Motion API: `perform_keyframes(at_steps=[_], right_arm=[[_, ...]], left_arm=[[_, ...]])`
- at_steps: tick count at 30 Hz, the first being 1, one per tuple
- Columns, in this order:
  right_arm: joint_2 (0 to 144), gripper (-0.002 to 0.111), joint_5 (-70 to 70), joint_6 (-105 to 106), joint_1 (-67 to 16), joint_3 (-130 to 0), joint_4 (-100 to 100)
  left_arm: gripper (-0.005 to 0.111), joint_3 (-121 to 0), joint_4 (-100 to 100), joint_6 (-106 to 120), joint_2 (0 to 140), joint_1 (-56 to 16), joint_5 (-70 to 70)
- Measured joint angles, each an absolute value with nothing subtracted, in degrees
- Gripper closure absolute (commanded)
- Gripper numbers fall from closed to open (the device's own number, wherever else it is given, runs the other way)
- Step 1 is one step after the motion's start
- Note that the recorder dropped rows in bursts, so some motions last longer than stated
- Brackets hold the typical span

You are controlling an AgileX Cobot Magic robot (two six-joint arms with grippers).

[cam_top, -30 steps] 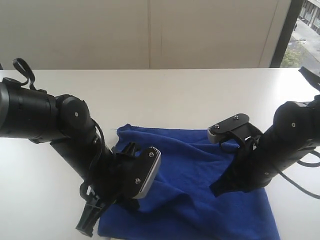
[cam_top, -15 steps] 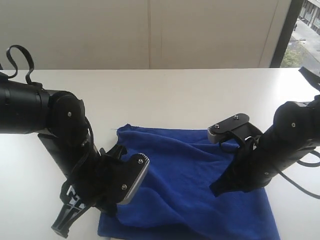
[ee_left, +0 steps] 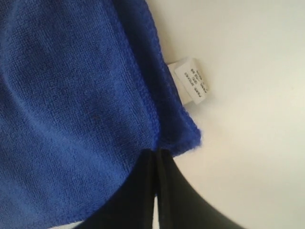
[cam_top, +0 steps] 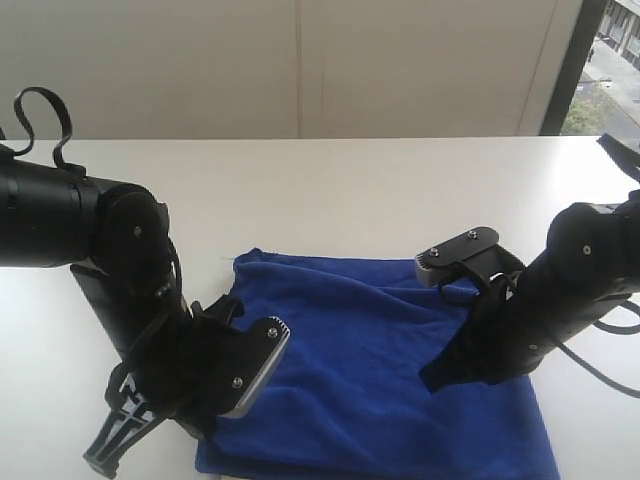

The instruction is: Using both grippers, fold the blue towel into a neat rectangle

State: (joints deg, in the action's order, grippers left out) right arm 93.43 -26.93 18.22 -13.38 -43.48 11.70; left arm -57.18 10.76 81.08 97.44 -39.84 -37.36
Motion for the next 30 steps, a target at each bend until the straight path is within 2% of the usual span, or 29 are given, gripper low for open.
perform_keyframes(at_steps=[21,23,25,27,30], right_arm=[[93.4,0.108,-26.9,18.1,-13.4,-43.5,11.7],[93.4,0.108,-26.9,18.1,-13.4,-43.5,11.7],[93.4,0.108,-26.9,18.1,-13.4,-43.5,11.7],[93.4,0.108,-27.0,18.1,-13.4,-43.5,11.7],[93.4,0.108,-27.1,18.1,-13.4,-43.5,11.7]], left_arm=[[0.106,-57.2,9.4,77.5,97.3,-39.8,-39.9],[0.095,-57.2,9.4,75.8,97.8,-39.8,-39.9],[0.068,-57.2,9.4,75.1,99.3,-39.8,-40.3],[0.052,-57.1,9.4,74.9,99.8,-39.8,-40.7],[0.045,-57.2,9.3,73.2,99.2,-39.8,-40.7]])
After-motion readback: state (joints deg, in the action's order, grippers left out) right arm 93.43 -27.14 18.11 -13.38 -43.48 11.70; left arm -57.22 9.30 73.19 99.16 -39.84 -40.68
